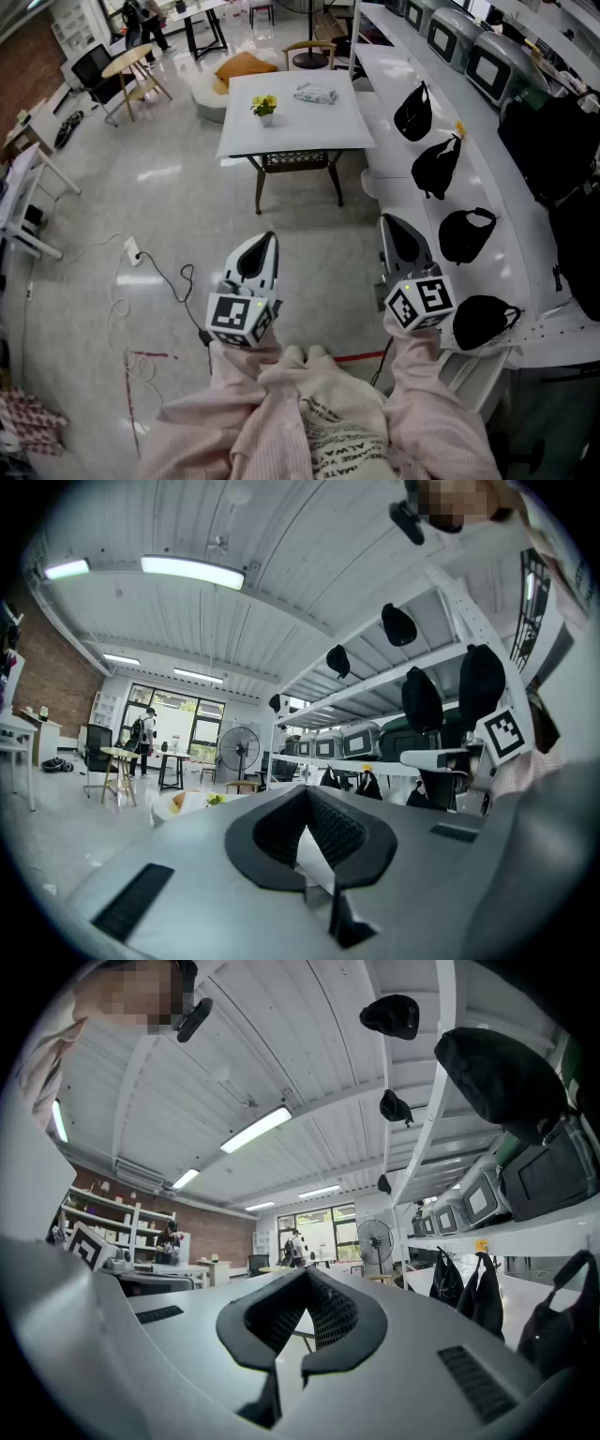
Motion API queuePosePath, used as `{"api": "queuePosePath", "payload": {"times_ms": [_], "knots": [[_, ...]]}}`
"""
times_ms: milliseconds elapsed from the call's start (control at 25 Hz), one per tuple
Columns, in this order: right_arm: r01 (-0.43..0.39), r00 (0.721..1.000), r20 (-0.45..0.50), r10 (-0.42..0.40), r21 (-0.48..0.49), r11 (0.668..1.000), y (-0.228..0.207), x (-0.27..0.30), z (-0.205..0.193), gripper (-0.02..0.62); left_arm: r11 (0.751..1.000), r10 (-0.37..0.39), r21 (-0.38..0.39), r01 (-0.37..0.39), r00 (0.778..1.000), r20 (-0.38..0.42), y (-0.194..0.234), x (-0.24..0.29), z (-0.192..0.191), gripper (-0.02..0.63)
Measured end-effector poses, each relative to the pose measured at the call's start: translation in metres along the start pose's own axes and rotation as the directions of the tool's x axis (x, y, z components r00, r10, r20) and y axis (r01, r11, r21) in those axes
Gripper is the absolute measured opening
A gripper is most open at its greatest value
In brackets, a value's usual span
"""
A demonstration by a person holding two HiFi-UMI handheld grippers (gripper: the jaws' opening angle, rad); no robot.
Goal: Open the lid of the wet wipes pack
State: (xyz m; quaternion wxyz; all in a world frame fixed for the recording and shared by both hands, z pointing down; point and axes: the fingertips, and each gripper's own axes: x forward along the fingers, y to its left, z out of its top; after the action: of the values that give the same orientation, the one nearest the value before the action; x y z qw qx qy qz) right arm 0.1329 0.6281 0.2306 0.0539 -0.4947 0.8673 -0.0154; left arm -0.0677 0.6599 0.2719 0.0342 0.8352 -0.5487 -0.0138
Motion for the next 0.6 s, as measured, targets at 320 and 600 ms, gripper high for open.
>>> {"api": "queuePosePath", "payload": {"times_ms": [320, 600], "knots": [[0.000, 1.000, -0.017, 0.000, 0.011, 1.000, -0.007, -0.005, -0.004, -0.002, 1.000, 0.007, -0.009, -0.007, 1.000, -0.006, -0.004, 0.002, -0.001, -0.005], [-0.011, 1.000, -0.003, 0.011, 0.012, 1.000, -0.013, -0.009, -0.007, -0.002, 1.000, 0.005, -0.013, -0.005, 1.000, -0.005, -0.011, 0.005, -0.003, -0.005]]}}
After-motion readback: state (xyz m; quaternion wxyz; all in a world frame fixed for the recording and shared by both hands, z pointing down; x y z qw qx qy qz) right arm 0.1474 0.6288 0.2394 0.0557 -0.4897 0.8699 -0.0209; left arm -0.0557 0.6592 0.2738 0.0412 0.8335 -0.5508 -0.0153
